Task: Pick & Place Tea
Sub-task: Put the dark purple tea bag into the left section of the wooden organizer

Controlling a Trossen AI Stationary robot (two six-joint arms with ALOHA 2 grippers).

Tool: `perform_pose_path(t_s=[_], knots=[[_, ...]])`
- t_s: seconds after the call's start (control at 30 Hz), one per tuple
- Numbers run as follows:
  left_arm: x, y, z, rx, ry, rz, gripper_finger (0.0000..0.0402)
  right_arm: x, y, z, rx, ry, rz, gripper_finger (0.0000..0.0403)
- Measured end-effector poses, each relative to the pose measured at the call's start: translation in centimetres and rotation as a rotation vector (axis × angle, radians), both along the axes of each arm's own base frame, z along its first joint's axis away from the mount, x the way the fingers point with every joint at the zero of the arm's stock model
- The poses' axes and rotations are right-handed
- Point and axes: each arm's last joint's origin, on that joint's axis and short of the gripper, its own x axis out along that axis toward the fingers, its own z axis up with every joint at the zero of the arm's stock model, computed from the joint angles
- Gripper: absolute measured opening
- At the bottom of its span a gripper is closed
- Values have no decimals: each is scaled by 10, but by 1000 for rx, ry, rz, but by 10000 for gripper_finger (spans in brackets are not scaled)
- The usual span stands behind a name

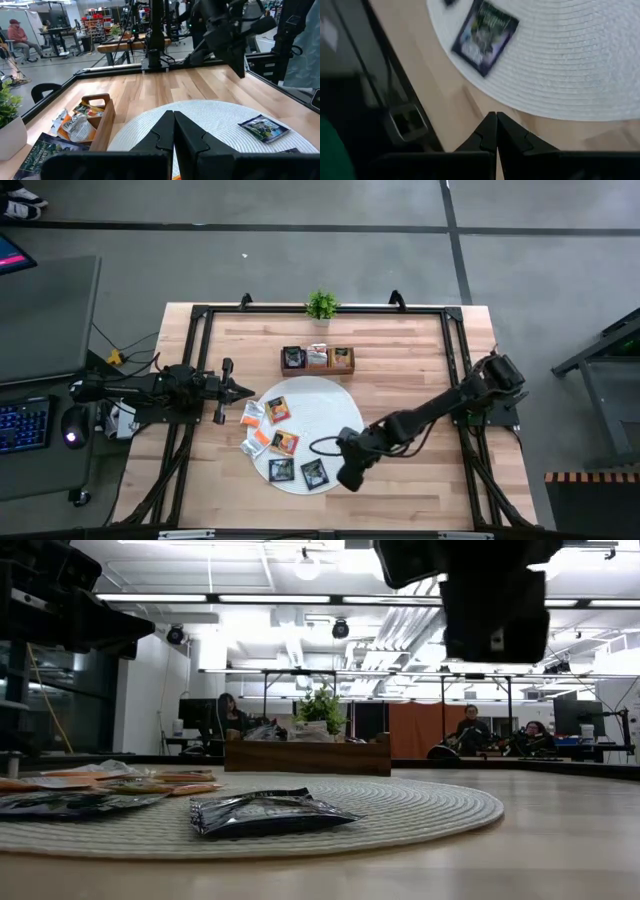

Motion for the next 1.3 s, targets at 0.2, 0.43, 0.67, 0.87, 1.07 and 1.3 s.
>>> perform_pose_path(t_s=[0.2, 0.43, 0.67, 0.87, 1.07, 1.3], knots=[[0, 0, 0, 0, 0, 0, 1, 43, 13, 1, 128, 37, -139, 0], [0, 0, 0, 0, 0, 0, 1, 95, 20, -14, 131, 98, -261, 0], [0, 0, 0, 0, 0, 0, 1, 125, 24, -29, 178, 159, -232, 8], [0, 0, 0, 0, 0, 0, 1, 125, 19, -32, 160, 201, -249, 77], [0, 0, 0, 0, 0, 0, 1, 125, 11, -33, 155, 233, -283, 169], [0, 0, 0, 0, 0, 0, 1, 124, -4, -36, 144, 304, -337, 222]])
